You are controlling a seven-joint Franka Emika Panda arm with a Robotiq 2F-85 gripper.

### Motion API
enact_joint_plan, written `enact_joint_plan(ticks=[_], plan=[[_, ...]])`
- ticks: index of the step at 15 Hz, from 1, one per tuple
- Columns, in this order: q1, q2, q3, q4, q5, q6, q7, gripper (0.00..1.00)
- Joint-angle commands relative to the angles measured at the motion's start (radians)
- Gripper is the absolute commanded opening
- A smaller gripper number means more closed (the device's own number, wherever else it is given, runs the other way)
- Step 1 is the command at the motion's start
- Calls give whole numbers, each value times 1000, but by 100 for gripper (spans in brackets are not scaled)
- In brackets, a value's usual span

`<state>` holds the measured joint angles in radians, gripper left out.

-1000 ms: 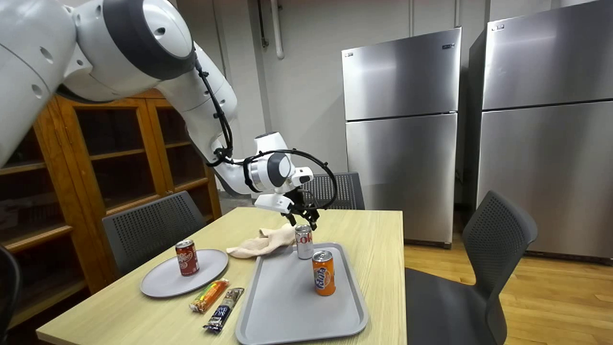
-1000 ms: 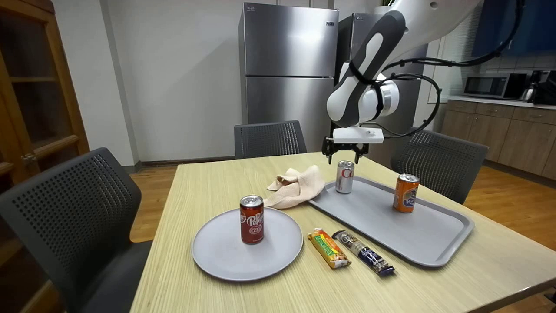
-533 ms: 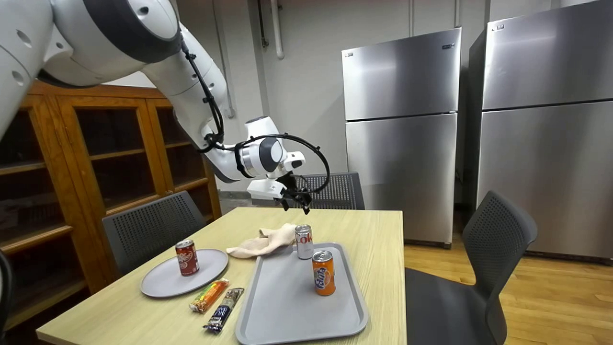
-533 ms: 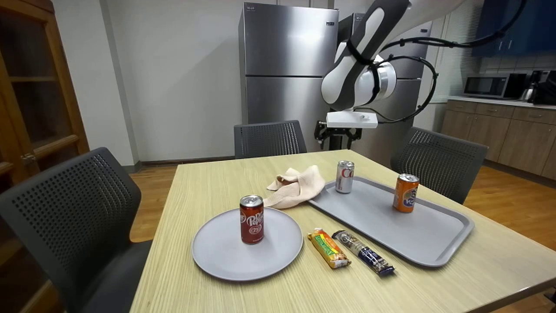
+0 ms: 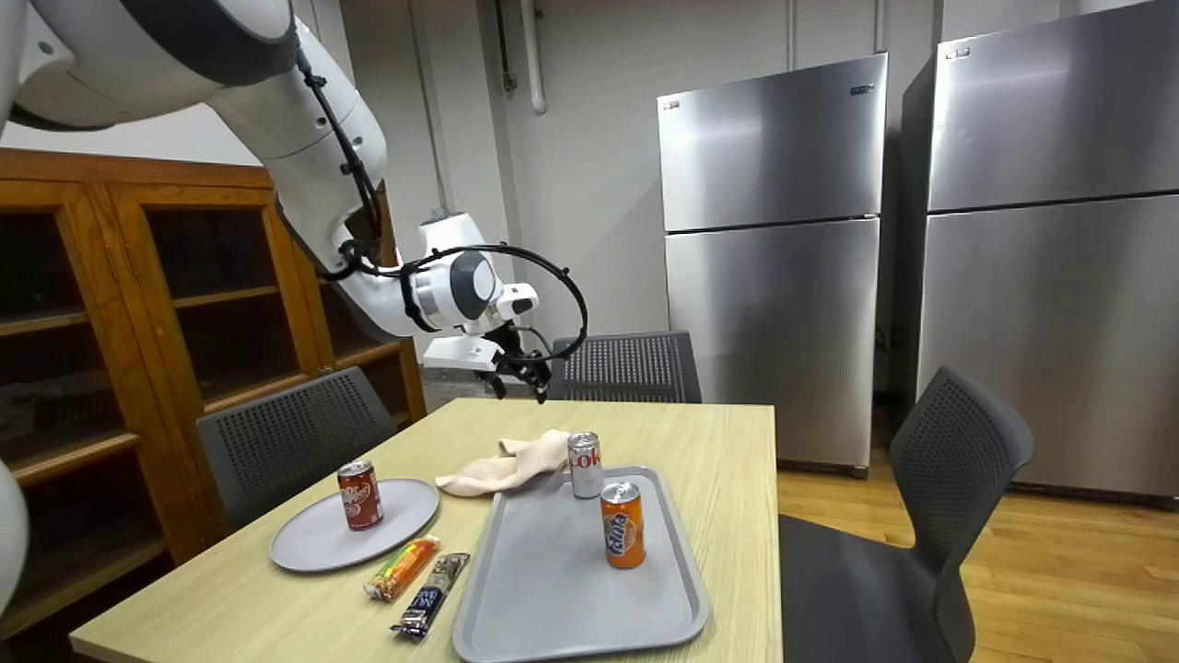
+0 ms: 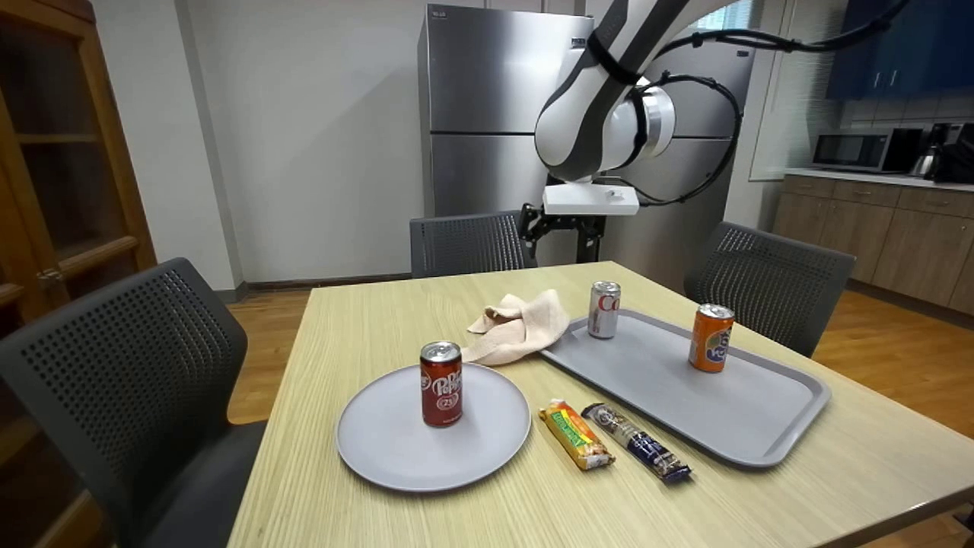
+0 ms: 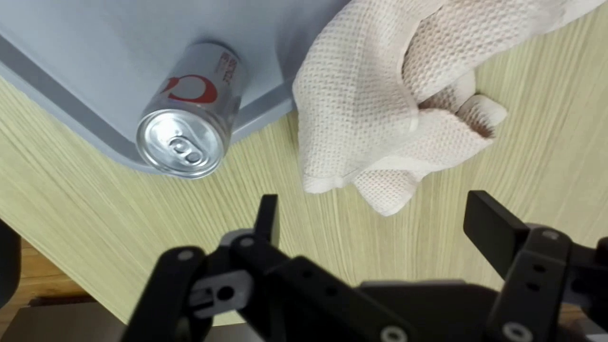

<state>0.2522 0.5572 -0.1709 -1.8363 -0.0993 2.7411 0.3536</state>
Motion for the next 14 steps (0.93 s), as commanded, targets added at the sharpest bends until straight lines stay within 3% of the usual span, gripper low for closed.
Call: enact_joint_plan(ticks=[1,14], plan=[[10,-99,46,-99,-25,-18,-32,100],[39,-249,223,-256,-42,-52,-139,100]])
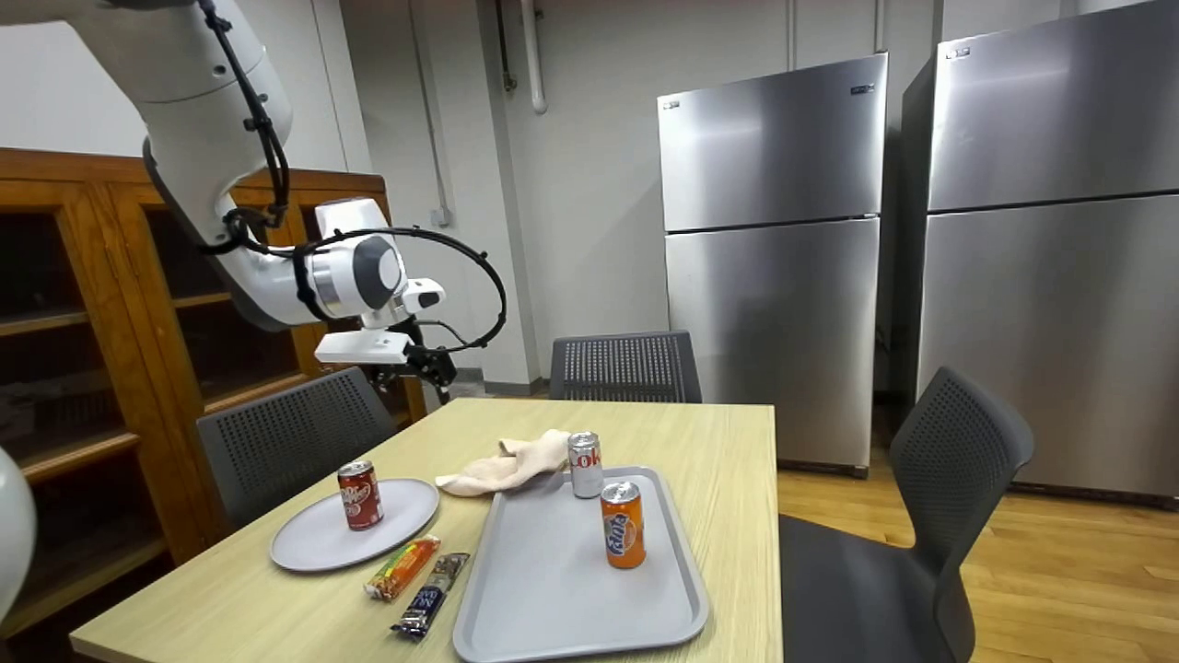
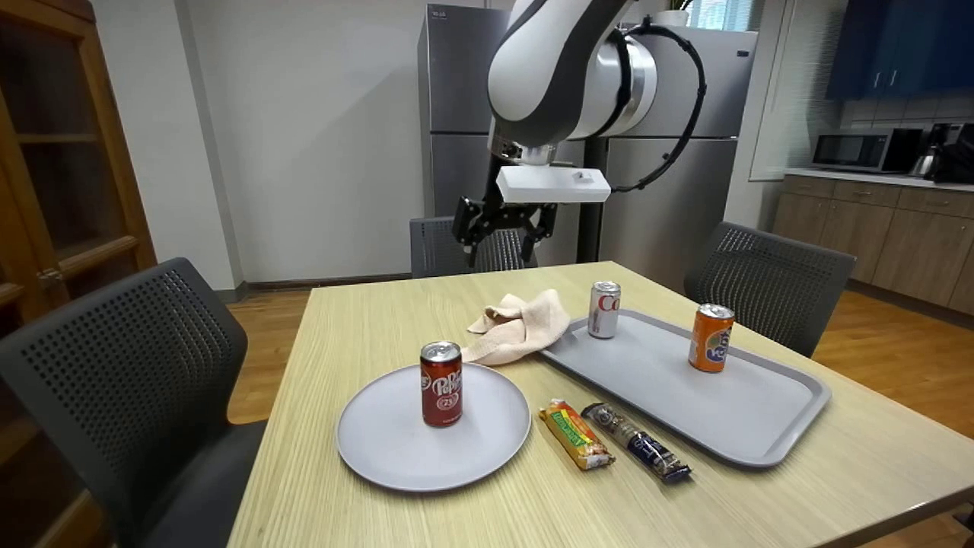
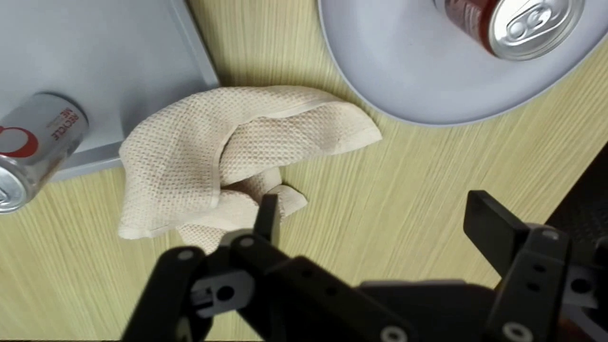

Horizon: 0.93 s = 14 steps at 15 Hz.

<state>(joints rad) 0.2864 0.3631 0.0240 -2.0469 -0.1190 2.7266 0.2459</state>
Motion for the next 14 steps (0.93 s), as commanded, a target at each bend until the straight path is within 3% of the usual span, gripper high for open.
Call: enact_joint_plan(ticks=[1,14], plan=[[12,-57,38,-48,-28,-41,-34,100],[93,-14,94,-43,-128,-93,-40,100]])
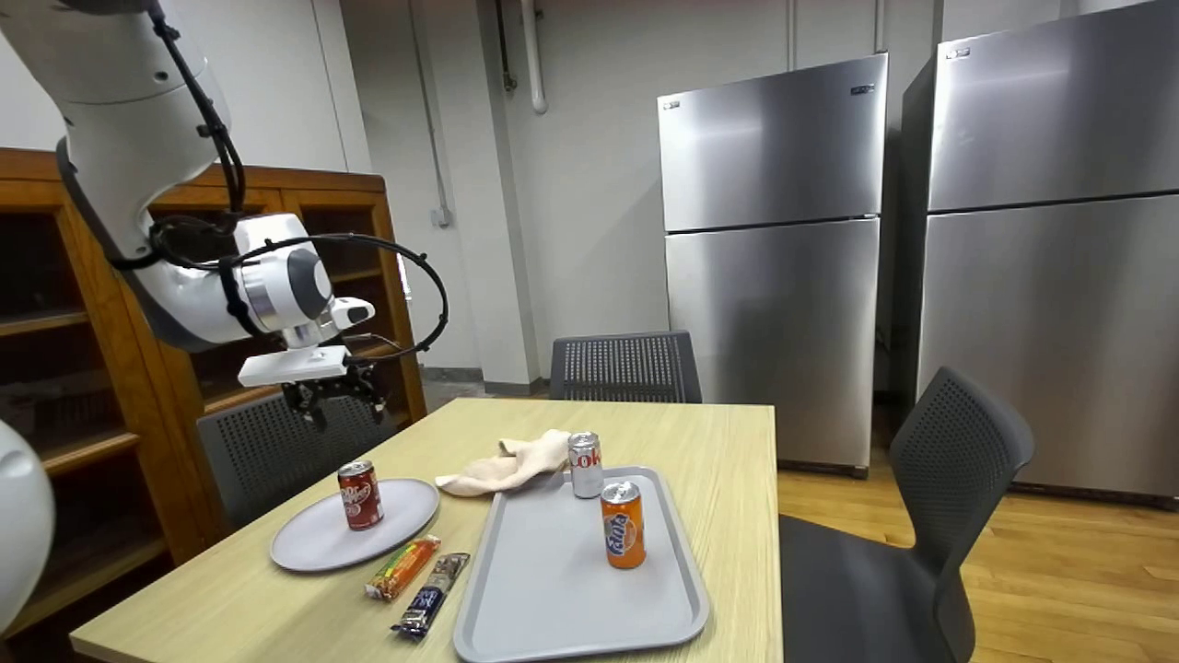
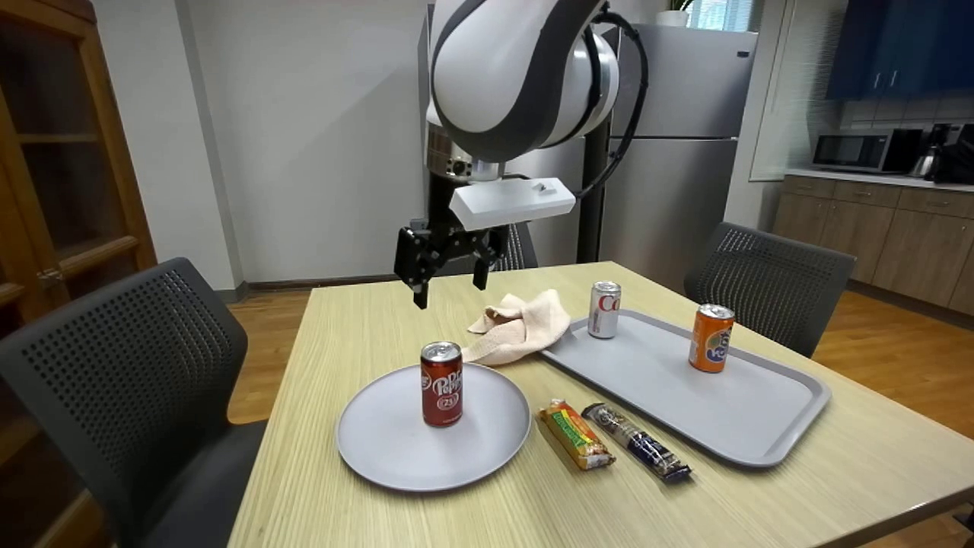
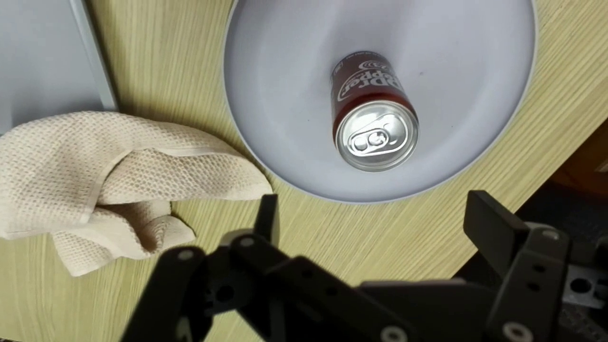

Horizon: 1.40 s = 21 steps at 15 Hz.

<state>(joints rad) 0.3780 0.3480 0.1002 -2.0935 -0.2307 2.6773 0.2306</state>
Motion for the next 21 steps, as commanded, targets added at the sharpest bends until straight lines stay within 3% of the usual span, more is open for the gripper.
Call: enact_joint_plan(ticks=[1,21], plan=[[4,7,20,5,-20,-50,-26,100],[23,176,25,123,-4,-115,-41,100]])
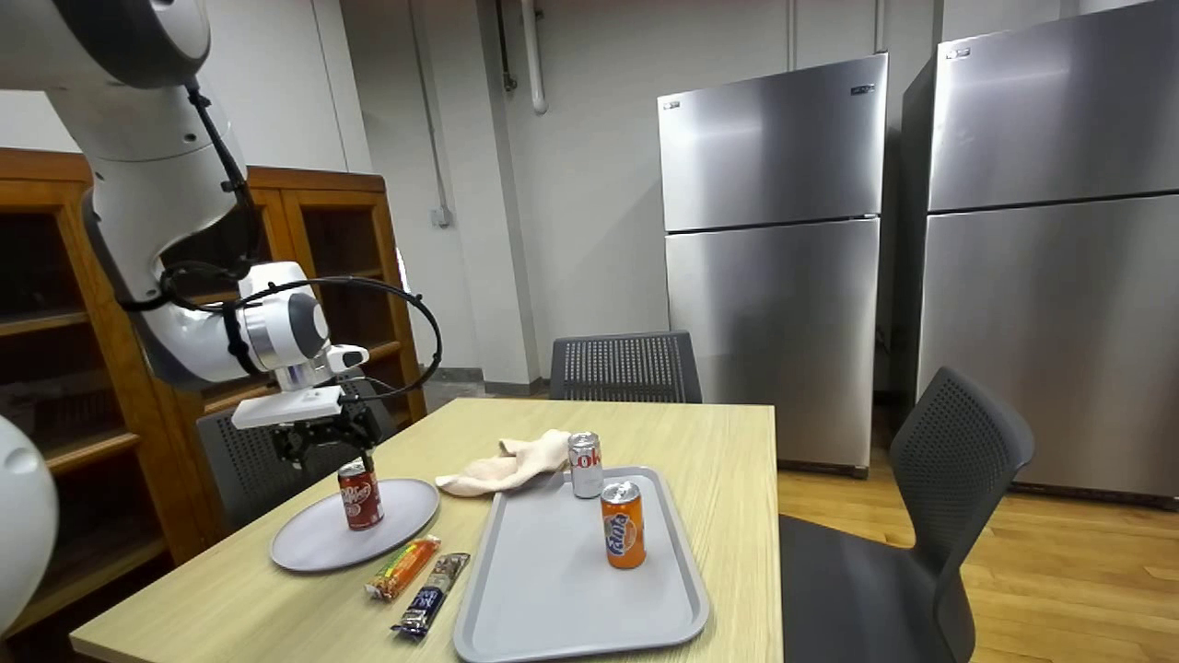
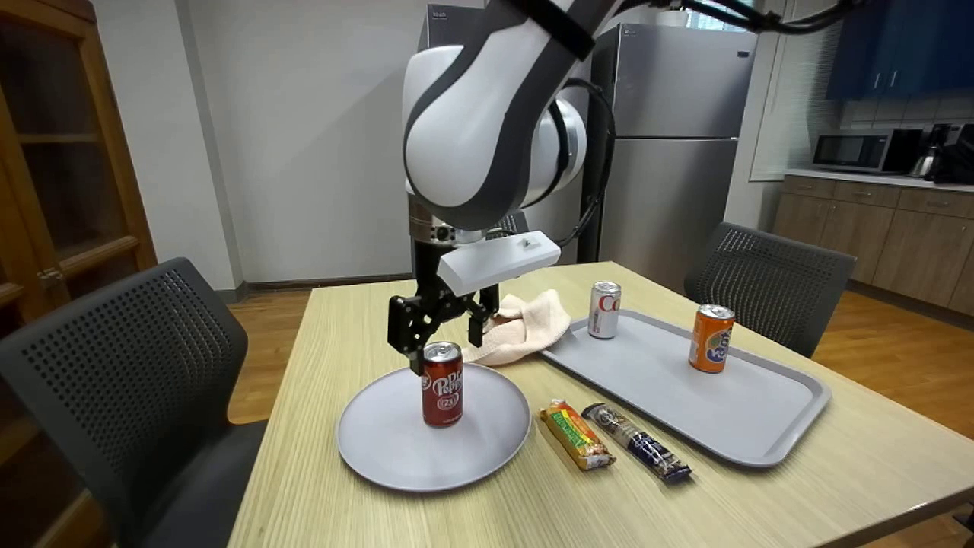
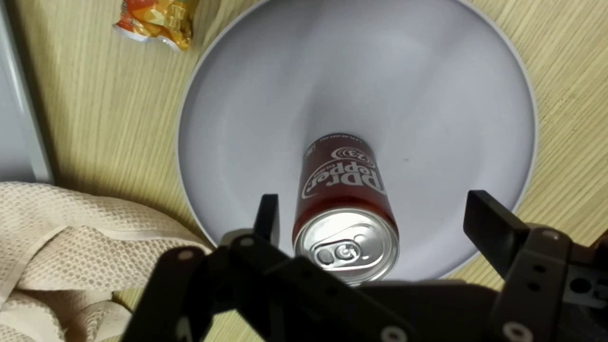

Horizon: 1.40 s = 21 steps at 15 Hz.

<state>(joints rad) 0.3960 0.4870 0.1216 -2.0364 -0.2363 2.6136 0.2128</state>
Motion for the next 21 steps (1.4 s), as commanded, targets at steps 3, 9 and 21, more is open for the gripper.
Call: enact_joint_plan(ticks=[3,9,21], plan=[[6,72,1,106,3,-64,-27,100],[7,135,-3,178,6,-94,-30,100],[5,180,-1,244,12,-124,-35,72]])
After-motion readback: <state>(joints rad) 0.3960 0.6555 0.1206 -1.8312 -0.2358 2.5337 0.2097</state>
